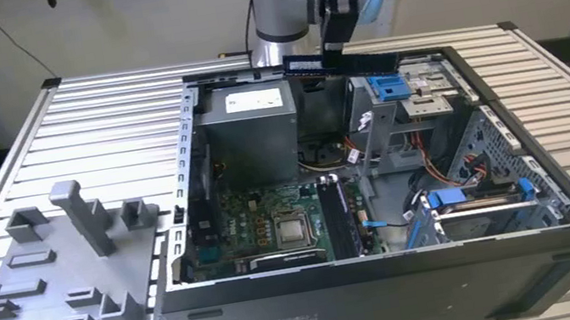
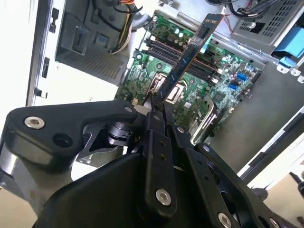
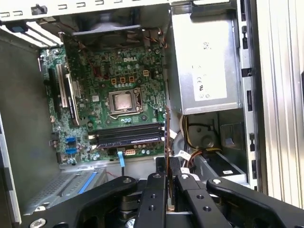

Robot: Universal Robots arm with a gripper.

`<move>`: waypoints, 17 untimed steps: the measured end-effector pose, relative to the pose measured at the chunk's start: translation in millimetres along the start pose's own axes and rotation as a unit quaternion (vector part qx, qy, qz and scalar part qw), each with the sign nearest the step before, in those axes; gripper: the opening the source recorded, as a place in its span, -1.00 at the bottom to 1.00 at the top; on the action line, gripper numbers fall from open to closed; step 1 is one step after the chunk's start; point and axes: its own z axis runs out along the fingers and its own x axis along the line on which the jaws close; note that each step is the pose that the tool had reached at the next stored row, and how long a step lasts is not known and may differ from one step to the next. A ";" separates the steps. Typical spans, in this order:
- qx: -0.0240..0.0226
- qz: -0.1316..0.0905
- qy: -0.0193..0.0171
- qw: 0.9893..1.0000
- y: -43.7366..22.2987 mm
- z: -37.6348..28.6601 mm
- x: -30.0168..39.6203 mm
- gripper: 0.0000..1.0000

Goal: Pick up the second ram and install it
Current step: 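Insert the second ram into the second slot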

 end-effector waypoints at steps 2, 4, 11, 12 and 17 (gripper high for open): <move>0.000 0.018 0.000 1.000 0.0 0.5 0.0 -0.72; 0.001 0.036 -0.001 0.999 0.0 1.0 0.0 -0.72; 0.002 0.096 -0.002 0.995 0.0 2.7 0.0 -0.72; 0.002 0.105 -0.002 0.994 0.0 2.9 0.1 -0.72; 0.002 0.147 -0.004 0.989 -0.1 4.3 0.1 -0.72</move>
